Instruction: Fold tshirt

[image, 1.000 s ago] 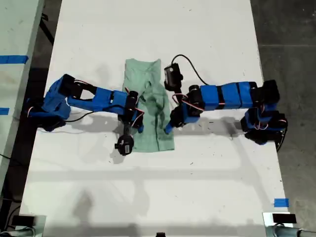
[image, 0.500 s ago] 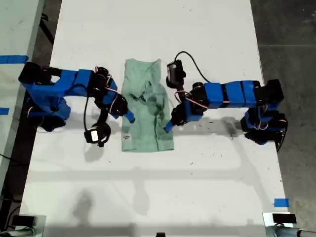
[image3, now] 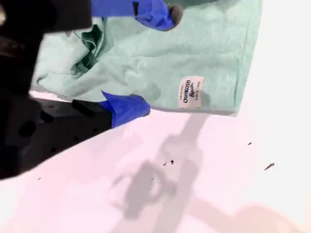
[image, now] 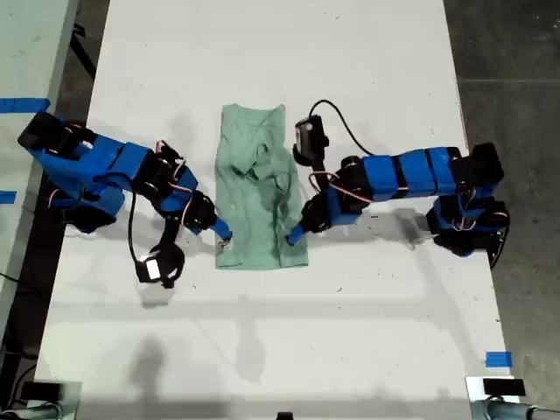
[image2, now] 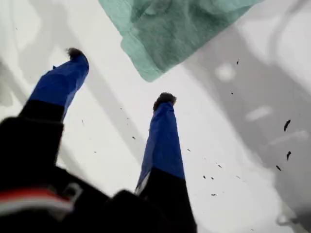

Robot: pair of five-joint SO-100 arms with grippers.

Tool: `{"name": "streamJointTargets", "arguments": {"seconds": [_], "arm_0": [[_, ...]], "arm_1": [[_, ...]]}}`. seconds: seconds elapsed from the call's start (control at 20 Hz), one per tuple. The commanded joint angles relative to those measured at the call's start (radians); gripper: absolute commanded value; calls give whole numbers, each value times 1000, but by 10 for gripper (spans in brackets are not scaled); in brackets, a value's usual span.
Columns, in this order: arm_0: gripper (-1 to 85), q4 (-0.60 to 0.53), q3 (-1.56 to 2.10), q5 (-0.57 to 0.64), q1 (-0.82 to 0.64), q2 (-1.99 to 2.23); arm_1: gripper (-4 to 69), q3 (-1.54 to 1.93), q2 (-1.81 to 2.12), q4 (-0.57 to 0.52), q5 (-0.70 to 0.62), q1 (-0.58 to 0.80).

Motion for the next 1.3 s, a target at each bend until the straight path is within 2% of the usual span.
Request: {"name": "streamJointTargets", "arguments": {"seconds": [0.0, 0.3, 0.7, 0.95, 1.05, 1.1, 1.15, 1.25], "arm_0": [[252, -109, 2, -41, 29, -34], [233, -287, 78, -91, 60, -169], [229, -331, 117, -89, 52, -209], [177, -433, 101, -3, 29, -383], [146, -428, 87, 29, 15, -407], [122, -430, 81, 51, 8, -410], [87, -426, 74, 58, 3, -413], [11, -416, 72, 66, -6, -410]], "arm_1": [[315, -67, -29, -57, 32, -29], [326, -81, -230, -183, 51, -44], [328, -137, -282, -173, 31, -28], [313, -140, -388, -212, 25, -14], [274, -155, -446, -222, 25, -12], [223, -166, -465, -222, 25, -12], [131, -169, -468, -222, 31, -15], [54, -179, -471, -224, 35, -17]]}}
